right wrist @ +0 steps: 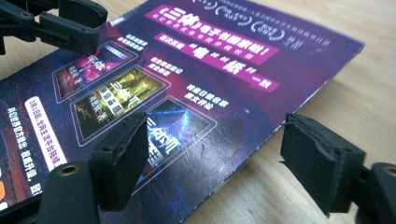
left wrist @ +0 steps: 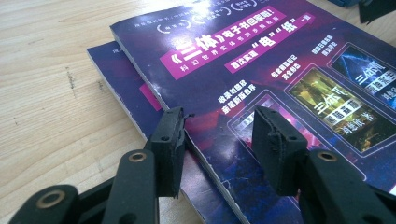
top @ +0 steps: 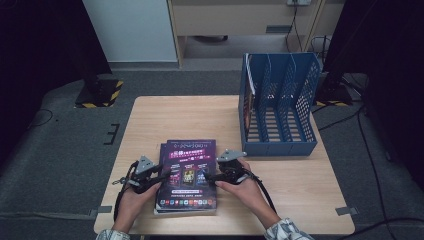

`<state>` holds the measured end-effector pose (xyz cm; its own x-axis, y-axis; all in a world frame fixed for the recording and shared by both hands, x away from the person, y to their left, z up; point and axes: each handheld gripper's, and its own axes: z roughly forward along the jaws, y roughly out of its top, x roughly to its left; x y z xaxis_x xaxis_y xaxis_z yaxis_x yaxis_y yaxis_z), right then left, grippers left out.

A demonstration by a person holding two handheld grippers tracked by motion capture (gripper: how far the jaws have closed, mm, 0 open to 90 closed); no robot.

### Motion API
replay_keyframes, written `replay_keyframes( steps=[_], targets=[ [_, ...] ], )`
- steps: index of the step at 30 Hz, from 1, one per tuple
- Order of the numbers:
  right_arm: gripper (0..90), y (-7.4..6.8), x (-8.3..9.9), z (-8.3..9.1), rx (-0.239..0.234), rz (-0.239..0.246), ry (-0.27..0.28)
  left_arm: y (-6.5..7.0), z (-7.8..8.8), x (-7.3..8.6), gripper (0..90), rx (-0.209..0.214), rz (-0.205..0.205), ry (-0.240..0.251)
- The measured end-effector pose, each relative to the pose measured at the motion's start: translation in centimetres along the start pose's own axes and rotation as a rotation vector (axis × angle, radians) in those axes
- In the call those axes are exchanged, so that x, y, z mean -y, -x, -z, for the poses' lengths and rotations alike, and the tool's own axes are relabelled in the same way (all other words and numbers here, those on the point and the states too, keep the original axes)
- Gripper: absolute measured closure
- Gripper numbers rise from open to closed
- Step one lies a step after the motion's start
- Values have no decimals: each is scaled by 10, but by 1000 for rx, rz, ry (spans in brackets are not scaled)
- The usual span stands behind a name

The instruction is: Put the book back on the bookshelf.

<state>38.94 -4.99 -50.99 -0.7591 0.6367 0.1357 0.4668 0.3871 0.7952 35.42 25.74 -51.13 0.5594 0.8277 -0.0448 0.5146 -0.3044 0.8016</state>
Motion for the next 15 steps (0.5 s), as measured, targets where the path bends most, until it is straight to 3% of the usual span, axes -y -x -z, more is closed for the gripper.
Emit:
replay_keyframes(
  steps=[15],
  targets=[
    [136, 13, 6, -17, -96, -119, -45, 1, 0, 0, 533, -1, -2, -4]
  ],
)
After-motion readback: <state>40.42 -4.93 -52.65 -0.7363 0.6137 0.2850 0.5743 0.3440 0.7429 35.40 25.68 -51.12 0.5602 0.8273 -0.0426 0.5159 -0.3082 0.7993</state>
